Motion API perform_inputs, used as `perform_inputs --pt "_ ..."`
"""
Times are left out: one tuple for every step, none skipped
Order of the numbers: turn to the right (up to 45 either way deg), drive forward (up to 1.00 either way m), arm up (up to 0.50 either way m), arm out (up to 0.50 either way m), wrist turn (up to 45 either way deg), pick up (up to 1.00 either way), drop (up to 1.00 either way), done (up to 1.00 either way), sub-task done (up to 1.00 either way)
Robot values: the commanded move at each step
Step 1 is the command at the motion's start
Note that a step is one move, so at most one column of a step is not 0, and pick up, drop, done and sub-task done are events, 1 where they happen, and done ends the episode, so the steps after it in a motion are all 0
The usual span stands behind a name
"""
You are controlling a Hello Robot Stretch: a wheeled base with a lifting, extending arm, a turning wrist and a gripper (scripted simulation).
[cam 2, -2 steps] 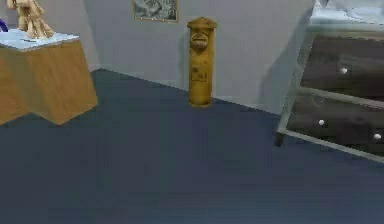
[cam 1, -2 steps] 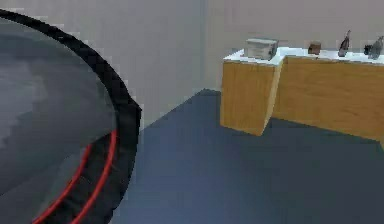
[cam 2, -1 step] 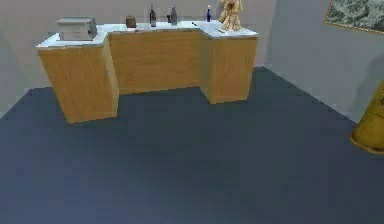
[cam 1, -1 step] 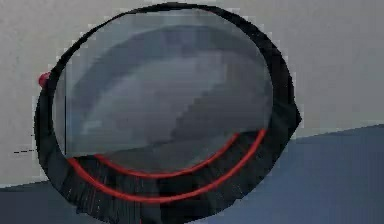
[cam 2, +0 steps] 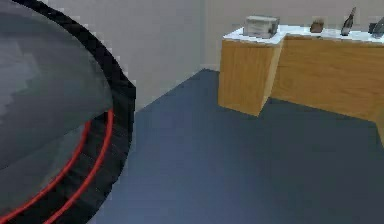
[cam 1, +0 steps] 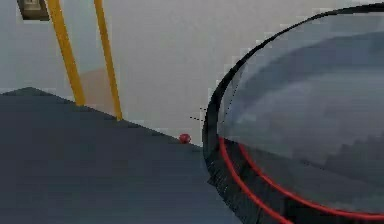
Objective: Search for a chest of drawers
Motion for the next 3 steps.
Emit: perform_inputs --pt "-33.0 0.00 0.00 0.00 0.0 0.00 0.00 0.00 0.00" --pt "0.0 1.00 0.00 0.00 0.0 0.00 0.00 0.00 0.00" --pt "0.0 1.00 0.00 0.00 0.0 0.00 0.00 0.00 0.00"
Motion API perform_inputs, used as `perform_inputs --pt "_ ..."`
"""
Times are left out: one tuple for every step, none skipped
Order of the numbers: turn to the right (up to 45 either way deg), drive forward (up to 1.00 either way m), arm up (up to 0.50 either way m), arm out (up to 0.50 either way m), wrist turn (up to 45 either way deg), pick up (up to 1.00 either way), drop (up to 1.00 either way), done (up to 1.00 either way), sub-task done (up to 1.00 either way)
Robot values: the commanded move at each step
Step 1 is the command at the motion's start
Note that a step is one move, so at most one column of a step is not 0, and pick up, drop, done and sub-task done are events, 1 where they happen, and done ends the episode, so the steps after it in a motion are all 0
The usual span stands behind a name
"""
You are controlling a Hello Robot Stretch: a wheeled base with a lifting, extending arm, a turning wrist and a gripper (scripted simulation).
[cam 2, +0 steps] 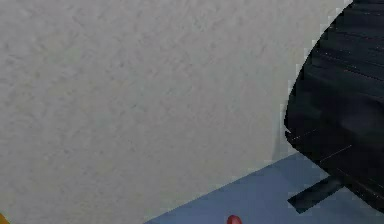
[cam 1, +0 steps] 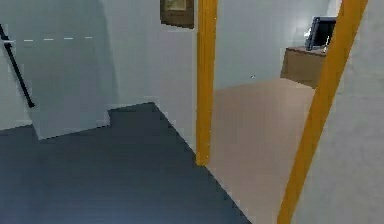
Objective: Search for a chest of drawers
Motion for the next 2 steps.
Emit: perform_inputs --pt "-3.0 0.00 0.00 0.00 0.0 0.00 0.00 0.00 0.00" --pt "0.0 0.80 0.00 0.00 0.0 0.00 0.00 0.00 0.00"
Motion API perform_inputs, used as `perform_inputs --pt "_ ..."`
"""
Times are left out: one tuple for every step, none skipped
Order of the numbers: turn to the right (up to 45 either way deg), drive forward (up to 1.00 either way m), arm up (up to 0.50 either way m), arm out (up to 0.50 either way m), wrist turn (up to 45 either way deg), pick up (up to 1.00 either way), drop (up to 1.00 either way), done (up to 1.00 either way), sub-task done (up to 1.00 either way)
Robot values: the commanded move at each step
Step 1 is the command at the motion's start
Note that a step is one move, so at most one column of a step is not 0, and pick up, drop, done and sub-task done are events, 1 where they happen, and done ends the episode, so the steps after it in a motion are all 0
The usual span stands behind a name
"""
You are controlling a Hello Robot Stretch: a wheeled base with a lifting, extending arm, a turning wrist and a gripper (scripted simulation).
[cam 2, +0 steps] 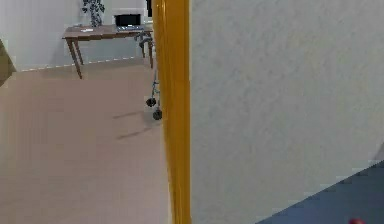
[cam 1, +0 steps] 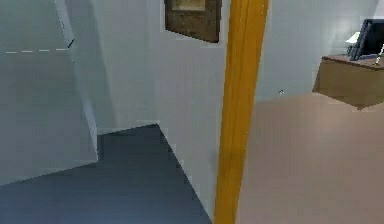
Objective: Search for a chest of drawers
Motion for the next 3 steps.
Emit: perform_inputs --pt "42.0 0.00 0.00 0.00 0.0 0.00 0.00 0.00 0.00" --pt "0.0 0.80 0.00 0.00 0.0 0.00 0.00 0.00 0.00" --pt "45.0 0.00 0.00 0.00 0.0 0.00 0.00 0.00 0.00"
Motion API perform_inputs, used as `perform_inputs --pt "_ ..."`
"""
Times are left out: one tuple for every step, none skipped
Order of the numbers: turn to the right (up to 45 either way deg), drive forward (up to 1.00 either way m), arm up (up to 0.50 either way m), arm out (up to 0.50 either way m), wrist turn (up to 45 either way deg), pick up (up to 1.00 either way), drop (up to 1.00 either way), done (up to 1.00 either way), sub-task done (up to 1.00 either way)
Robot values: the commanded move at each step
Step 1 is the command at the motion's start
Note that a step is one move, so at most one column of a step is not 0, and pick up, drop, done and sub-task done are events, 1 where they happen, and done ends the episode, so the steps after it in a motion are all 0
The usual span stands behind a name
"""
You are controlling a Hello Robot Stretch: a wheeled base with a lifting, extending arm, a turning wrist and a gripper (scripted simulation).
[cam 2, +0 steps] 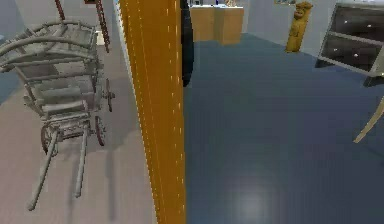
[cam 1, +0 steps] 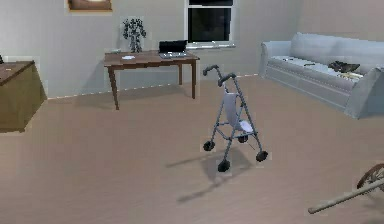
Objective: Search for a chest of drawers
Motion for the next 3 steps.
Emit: perform_inputs --pt "18.0 0.00 0.00 0.00 0.0 0.00 0.00 0.00 0.00" --pt "0.0 0.95 0.00 0.00 0.0 0.00 0.00 0.00 0.00" --pt "15.0 0.00 0.00 0.00 0.0 0.00 0.00 0.00 0.00"
